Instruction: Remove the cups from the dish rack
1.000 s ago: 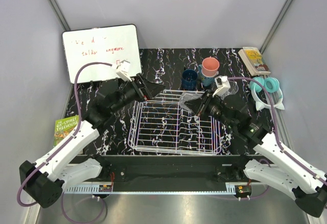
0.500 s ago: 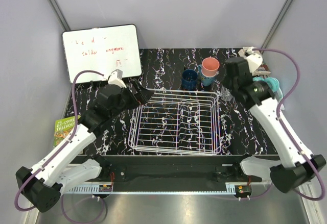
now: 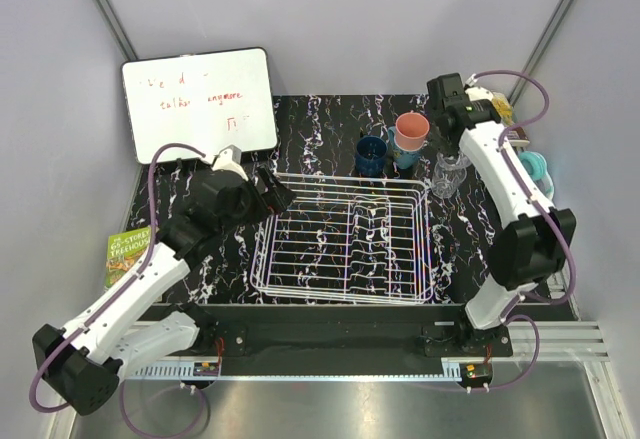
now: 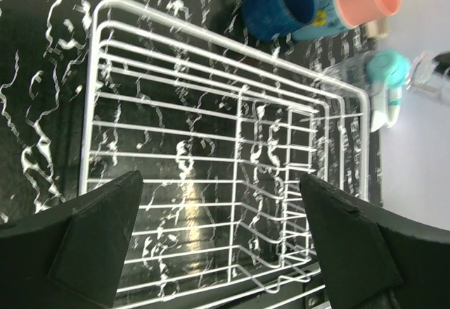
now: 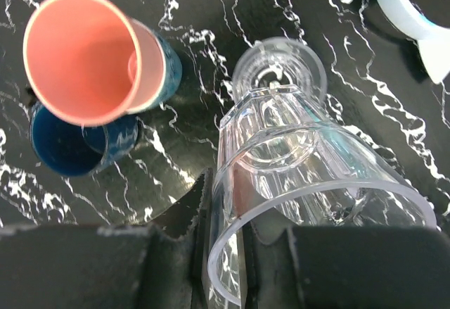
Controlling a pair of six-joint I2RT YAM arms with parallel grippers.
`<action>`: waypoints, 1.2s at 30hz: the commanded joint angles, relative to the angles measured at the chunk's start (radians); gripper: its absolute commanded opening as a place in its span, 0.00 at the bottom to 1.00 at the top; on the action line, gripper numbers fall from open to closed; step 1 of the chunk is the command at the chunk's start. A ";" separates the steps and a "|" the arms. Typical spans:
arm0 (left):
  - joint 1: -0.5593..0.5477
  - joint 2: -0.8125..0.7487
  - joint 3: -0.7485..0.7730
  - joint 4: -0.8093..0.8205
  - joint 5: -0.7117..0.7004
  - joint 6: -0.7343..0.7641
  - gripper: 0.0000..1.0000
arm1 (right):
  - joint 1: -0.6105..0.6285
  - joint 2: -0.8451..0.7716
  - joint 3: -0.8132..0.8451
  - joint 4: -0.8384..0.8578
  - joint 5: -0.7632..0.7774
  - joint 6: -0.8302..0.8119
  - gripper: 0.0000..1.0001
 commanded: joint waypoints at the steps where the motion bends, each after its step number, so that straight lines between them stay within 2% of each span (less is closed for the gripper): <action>1: 0.003 0.017 -0.014 -0.012 0.000 0.004 0.99 | -0.049 0.070 0.115 -0.030 -0.016 -0.014 0.00; 11: 0.003 0.056 -0.017 -0.011 -0.002 0.005 0.99 | -0.112 0.182 0.169 -0.024 -0.071 -0.046 0.00; 36: 0.003 0.112 -0.045 -0.013 0.030 -0.011 0.99 | -0.121 0.317 0.062 0.060 -0.128 -0.052 0.00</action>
